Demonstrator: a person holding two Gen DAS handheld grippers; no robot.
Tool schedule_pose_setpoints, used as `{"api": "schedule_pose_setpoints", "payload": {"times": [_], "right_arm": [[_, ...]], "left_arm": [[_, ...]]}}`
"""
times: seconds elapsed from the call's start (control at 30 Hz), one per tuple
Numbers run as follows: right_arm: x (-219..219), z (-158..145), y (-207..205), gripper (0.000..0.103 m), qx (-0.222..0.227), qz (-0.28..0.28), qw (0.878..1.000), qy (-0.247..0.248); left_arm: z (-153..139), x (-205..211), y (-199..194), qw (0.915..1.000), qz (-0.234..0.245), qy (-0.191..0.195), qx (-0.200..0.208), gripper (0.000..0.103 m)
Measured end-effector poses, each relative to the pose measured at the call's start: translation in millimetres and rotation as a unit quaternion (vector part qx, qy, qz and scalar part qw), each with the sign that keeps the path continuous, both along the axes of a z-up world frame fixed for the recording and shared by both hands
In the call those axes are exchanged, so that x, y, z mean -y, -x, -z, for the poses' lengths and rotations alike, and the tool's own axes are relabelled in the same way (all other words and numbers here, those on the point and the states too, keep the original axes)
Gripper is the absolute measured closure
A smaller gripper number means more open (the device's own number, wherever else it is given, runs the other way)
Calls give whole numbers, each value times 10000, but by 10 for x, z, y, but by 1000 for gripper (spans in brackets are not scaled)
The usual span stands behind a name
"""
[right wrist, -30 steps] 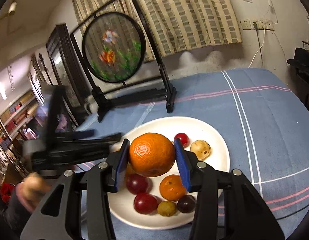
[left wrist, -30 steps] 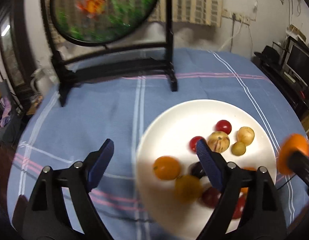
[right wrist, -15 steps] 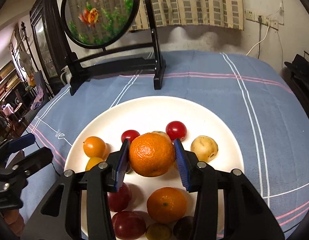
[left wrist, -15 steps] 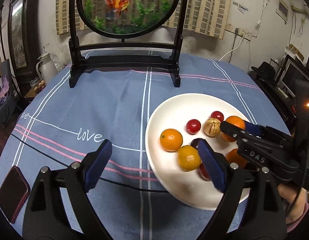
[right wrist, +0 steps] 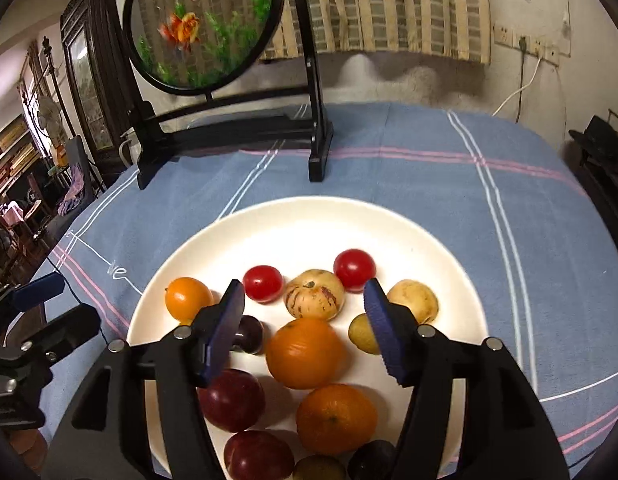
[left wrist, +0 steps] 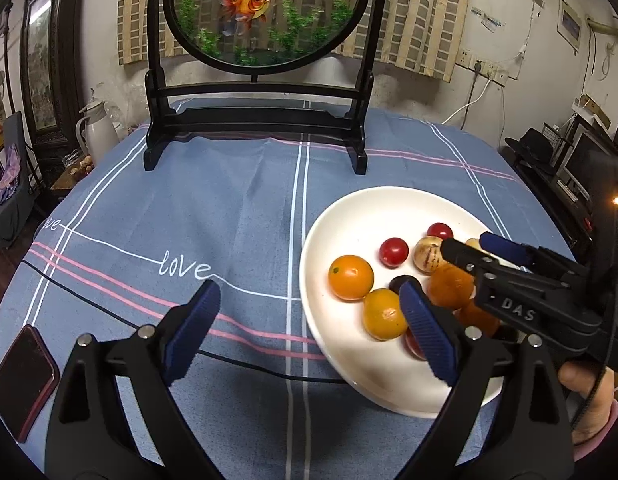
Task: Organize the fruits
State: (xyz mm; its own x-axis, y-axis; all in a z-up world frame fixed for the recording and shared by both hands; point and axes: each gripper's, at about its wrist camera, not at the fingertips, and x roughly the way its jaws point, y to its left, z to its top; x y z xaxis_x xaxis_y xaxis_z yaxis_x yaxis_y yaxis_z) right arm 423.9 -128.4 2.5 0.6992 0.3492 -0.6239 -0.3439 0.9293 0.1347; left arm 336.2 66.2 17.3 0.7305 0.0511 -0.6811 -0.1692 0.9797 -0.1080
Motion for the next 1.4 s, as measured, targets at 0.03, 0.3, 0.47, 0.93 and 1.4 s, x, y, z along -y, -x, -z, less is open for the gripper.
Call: {"api": "schedule_pose_setpoints", "payload": {"times": [0.03,0.3,0.47,0.93,1.4], "right_arm": [[7,-27,23,41,38,22,10000,26],[139,-111,445,39,155,23,9997,159],[337,6,901,1,249,-143,9996,31],[391,136,1564,1,540,-377,9978,85],[477,215,1650,1,490,-214,9983,244]], "left_arm": [[-7,-1,9,10000,1,1,16,10],[31,104,117,9997,110,-192,-104,8],[103,148,250,9994,139,-217,-222,8],[220,246,692,9983,246,-476,-209,6],[285,302,889,9967,429,-659,-182,6]]}}
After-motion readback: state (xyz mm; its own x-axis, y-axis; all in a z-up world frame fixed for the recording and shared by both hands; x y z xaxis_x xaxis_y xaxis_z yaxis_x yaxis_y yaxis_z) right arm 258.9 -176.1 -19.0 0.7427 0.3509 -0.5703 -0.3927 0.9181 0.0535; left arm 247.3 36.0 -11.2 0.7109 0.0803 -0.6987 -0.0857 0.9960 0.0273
